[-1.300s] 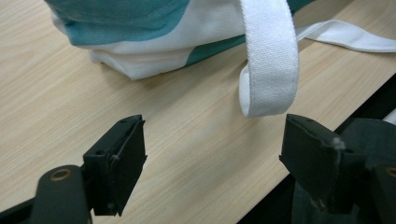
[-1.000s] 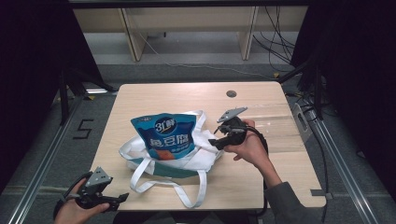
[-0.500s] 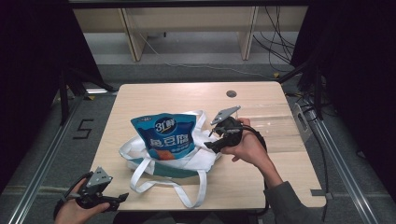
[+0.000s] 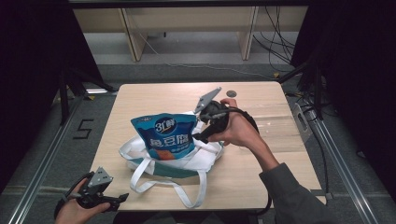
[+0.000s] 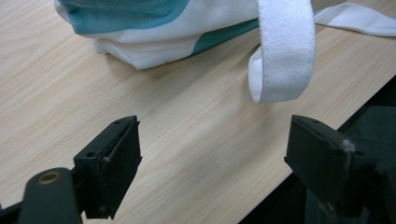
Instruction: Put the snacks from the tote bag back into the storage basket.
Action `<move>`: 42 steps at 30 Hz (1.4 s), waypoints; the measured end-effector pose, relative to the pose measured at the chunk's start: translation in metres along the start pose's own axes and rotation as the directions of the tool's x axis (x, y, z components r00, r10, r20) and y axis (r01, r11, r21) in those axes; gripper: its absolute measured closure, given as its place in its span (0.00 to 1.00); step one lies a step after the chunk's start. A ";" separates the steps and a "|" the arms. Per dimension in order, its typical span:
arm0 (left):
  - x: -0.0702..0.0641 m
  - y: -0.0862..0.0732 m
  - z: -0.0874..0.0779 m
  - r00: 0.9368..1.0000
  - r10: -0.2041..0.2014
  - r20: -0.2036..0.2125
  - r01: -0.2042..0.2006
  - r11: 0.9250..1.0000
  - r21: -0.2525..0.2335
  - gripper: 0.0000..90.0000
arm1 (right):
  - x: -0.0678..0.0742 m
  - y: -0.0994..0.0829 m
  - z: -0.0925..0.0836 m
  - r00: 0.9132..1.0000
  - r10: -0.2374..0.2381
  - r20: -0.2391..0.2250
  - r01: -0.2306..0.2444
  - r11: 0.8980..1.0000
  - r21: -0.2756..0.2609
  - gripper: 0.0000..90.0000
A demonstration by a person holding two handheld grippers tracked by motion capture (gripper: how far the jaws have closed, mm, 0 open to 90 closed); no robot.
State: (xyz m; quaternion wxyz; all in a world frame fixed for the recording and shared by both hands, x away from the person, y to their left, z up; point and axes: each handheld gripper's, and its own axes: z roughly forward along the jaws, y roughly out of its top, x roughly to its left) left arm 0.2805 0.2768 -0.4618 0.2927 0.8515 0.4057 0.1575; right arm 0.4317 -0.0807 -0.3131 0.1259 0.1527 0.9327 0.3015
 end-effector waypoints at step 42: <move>-0.002 0.001 0.000 1.000 0.023 0.003 -0.023 1.000 0.010 0.20 | 0.002 0.107 0.047 0.961 -0.216 -0.172 0.249 0.948 0.197 0.77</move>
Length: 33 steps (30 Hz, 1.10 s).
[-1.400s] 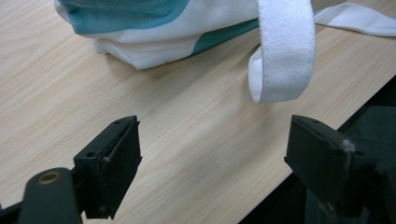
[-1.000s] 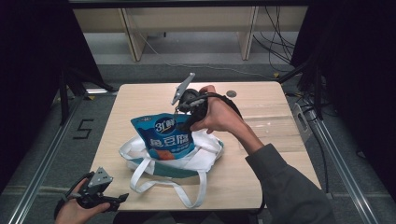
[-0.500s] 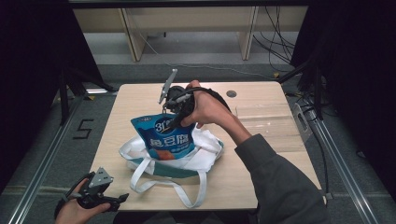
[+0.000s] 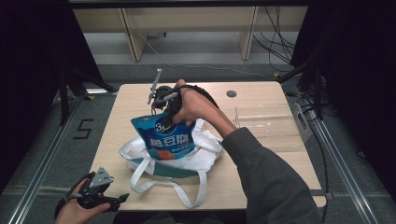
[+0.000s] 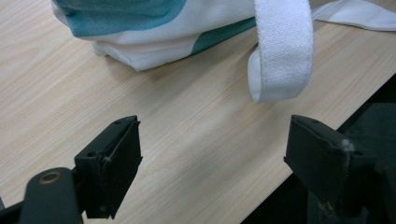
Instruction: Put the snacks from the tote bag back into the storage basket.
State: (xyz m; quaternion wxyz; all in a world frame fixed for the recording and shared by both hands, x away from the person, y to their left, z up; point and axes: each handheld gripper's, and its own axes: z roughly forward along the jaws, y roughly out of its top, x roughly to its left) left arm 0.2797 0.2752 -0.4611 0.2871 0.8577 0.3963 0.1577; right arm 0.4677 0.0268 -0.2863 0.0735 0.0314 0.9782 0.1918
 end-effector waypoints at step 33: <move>0.002 0.000 0.000 1.000 0.014 -0.008 -0.014 1.000 -0.005 0.21 | 0.004 0.029 -0.068 0.993 -0.099 0.069 0.096 0.994 0.045 1.00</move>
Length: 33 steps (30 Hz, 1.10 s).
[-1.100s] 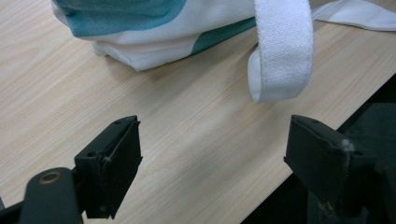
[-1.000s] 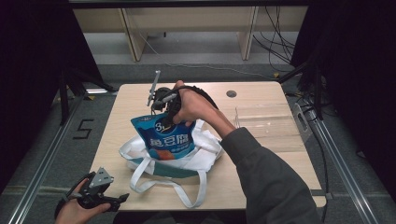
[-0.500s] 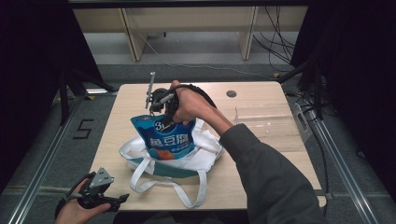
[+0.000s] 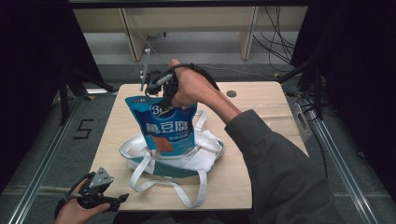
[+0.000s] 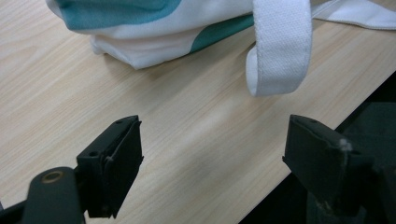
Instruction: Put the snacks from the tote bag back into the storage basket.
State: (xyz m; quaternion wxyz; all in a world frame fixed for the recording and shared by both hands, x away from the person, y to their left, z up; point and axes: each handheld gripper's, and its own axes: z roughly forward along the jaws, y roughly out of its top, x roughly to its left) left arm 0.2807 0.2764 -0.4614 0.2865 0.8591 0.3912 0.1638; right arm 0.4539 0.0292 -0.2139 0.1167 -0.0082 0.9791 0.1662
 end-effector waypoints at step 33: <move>0.001 -0.001 0.002 0.999 -0.036 -0.007 0.036 0.999 0.001 0.21 | -0.041 -0.125 -0.095 0.958 0.174 0.229 -0.201 0.974 0.101 1.00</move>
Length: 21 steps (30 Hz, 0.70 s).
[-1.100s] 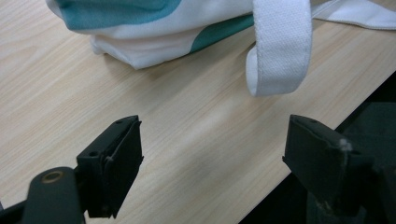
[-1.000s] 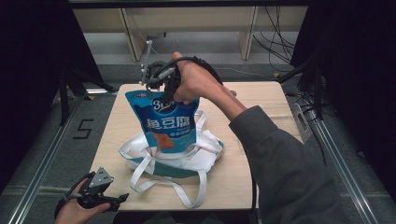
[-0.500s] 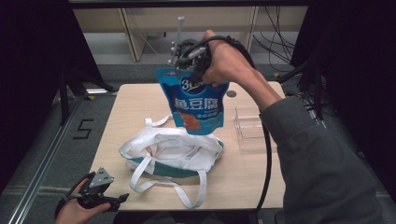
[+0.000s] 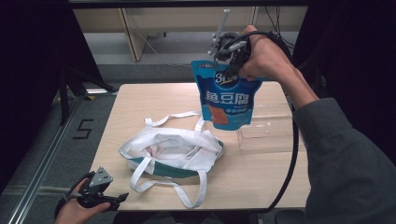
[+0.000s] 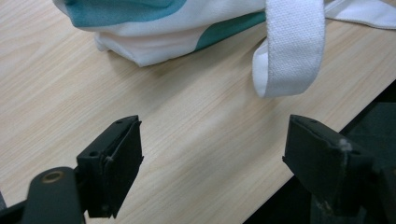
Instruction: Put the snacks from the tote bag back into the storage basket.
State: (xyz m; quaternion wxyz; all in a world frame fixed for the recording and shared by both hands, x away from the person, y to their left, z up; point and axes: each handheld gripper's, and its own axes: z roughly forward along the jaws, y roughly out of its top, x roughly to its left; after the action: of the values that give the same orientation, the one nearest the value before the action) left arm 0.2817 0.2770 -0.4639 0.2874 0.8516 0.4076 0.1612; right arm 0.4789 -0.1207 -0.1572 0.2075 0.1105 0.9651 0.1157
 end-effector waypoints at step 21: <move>0.004 0.000 0.000 0.999 -0.016 -0.031 0.015 1.000 -0.004 0.21 | -0.038 -0.090 0.007 0.986 0.164 0.026 -0.164 0.986 0.015 1.00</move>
State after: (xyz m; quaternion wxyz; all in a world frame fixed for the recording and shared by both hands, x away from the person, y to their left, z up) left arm 0.2845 0.2801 -0.4641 0.2841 0.8453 0.4182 0.1729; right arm 0.5009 -0.2150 -0.1737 0.2083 0.1927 0.9510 0.1226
